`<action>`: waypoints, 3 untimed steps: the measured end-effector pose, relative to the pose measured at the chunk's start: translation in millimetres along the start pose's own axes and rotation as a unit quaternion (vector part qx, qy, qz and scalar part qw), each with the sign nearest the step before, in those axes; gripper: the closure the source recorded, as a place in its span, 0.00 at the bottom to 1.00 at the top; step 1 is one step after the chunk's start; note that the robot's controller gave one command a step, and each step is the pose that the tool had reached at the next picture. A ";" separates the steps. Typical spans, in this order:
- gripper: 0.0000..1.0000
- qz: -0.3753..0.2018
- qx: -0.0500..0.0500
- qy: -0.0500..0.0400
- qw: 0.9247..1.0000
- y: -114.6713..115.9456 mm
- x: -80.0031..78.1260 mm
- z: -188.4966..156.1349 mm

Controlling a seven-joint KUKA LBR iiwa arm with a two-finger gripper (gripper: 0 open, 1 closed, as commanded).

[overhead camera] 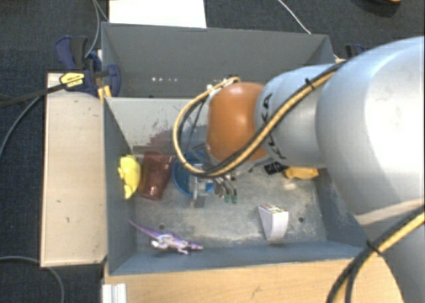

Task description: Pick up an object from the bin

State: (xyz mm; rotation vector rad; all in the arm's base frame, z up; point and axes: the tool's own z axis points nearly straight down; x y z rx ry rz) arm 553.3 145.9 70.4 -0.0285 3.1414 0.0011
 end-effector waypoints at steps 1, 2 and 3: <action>1.00 0.000 0.000 0.000 1.000 0.0 0.0 0.0; 1.00 0.037 0.000 0.001 0.999 -32.2 -6.2 -0.2; 1.00 0.038 0.000 0.001 0.999 -32.2 -6.2 -0.1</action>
Offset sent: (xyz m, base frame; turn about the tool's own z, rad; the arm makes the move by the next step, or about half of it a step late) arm 0.0063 -0.0320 -0.0004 0.0746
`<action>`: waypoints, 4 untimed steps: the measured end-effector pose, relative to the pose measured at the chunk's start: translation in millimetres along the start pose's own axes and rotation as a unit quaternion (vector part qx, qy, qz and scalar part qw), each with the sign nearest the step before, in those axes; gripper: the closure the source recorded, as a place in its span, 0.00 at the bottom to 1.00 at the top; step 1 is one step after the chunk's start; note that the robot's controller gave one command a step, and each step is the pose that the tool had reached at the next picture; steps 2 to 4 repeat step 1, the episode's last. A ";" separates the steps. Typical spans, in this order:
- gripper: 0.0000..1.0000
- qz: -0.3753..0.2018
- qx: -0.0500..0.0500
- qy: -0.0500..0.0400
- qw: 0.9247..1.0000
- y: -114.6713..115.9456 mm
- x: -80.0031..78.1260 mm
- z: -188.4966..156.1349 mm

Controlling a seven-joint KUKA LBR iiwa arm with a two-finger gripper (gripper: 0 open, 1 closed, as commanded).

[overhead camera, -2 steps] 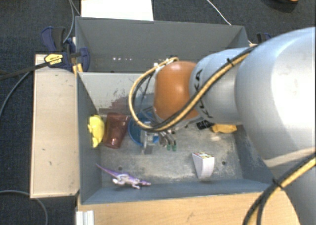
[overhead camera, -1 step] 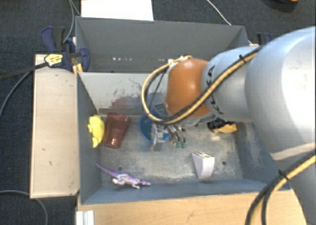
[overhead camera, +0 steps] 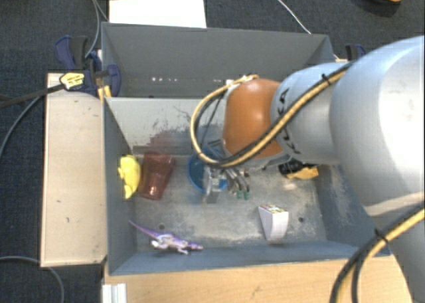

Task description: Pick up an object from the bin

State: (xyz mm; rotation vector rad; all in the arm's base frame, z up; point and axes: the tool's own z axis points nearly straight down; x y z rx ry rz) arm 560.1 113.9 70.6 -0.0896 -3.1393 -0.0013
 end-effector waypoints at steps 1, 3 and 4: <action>1.00 0.002 0.000 0.001 1.000 -1.1 -4.0 -24.1; 1.00 0.002 0.000 0.001 1.000 -1.1 -4.0 -24.1; 1.00 0.002 0.000 0.001 1.000 -1.1 -4.0 -24.1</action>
Offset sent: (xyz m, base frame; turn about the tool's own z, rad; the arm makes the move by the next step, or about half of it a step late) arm 0.0018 0.0055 0.0898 0.0057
